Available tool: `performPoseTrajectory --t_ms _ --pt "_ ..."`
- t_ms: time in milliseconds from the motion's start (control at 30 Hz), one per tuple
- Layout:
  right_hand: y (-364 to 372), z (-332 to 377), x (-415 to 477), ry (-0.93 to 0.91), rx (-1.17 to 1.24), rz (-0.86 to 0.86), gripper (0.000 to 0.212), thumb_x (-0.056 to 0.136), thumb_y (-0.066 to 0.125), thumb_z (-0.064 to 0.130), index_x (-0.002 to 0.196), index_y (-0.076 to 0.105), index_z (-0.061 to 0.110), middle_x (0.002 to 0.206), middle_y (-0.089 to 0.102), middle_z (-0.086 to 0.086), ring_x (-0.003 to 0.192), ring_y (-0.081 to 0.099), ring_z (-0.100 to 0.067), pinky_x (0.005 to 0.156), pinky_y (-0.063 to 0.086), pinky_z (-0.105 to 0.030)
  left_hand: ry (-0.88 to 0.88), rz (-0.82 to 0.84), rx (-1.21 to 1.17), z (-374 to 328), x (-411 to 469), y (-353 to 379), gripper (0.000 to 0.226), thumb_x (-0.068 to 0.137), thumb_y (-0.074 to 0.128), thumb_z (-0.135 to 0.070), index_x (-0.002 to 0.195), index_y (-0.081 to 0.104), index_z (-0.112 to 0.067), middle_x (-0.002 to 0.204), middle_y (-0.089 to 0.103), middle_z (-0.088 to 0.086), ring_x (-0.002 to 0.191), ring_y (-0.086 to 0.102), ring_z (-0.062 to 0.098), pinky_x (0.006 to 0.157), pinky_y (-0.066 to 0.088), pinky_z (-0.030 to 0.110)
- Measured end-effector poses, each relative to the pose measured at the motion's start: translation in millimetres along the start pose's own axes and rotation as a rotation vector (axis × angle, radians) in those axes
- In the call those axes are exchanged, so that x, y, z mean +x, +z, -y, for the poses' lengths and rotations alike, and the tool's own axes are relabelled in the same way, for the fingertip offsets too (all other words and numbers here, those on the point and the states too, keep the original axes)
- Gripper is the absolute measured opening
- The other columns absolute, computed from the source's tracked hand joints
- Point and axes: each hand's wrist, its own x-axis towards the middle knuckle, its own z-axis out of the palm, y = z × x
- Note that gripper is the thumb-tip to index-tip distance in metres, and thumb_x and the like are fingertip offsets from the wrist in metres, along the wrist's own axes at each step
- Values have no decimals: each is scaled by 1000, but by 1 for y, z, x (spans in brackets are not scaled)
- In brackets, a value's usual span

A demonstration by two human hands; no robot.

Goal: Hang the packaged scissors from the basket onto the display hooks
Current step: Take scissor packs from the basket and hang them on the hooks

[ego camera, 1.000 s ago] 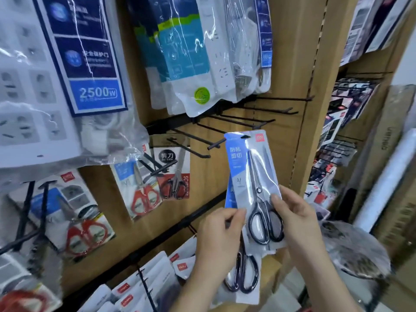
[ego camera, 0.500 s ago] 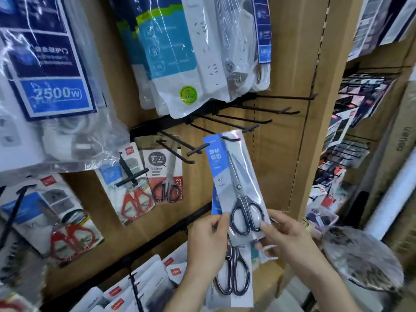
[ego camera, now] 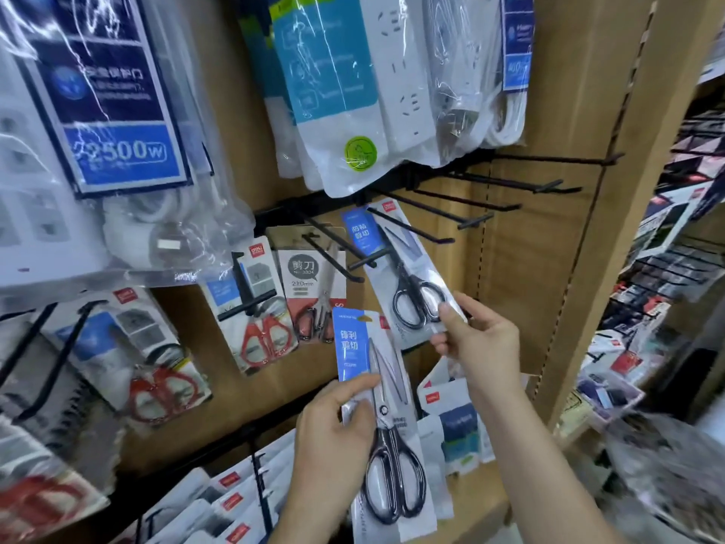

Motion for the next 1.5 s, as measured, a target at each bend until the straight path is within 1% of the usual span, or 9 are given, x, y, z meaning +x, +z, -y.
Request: performPoseTrajectory --t_ms 167,233,467,567,700,967,1200,1333,1500 --pt "-11 -19 10 92 -126 38 61 95 65 22 149 36 20 101 61 -16 70 64 -15 61 57 -22 -42 65 -131 -4 -5 0 54 92 50 8 100 69 -42 112 62 -33 69 61 4 62 43 7" --pt "-25 -21 0 122 -263 48 60 96 62 31 148 32 29 110 55 -5 80 61 -14 60 54 -25 -63 88 -209 -4 -7 0 59 92 49 12 102 70 -43 108 64 -38 78 62 -10 77 47 9" --pt "-62 -25 -77 334 -147 414 29 86 66 25 110 72 10 106 74 -18 98 70 -35 86 56 -43 -54 105 -420 5 -11 23 75 86 67 1 127 45 -58 106 76 4 100 71 28 94 50 60" --pt "-70 -19 -80 199 -115 360 19 89 65 17 104 75 11 101 74 -22 90 71 -36 77 55 -37 -40 144 -421 2 -14 35 68 91 69 -15 134 36 -55 101 77 7 99 72 27 94 50 59" --pt "-81 -7 -72 98 -92 289 41 77 80 38 106 75 10 101 74 -22 94 72 -39 77 60 -38 62 219 -279 -5 -17 43 18 87 65 -43 100 74 -33 91 76 7 87 71 23 85 55 56" --pt "-71 16 -60 31 -130 190 26 89 59 31 97 78 16 98 77 -12 94 72 -29 89 55 -43 169 99 -175 -31 -5 49 20 94 62 -15 83 74 -26 73 74 -5 63 64 5 58 48 17" --pt "-89 6 -76 228 -114 186 30 87 55 36 83 78 16 82 78 -3 71 74 -15 59 58 -33 132 224 -203 -45 9 48 17 94 63 -27 88 70 -13 83 70 18 71 62 17 64 48 29" --pt "-85 3 -75 211 -185 222 49 81 54 53 106 76 18 103 77 -3 100 72 -21 95 52 -45 178 108 -218 -71 44 48 38 98 56 -29 69 57 -6 60 52 14 59 46 12 57 37 28" --pt "-88 6 -77 202 -188 277 40 84 45 52 98 77 33 98 77 -8 91 72 -30 74 60 -50 264 104 -165 -66 47 53 67 84 51 -60 96 57 6 86 61 32 70 56 30 67 52 52"
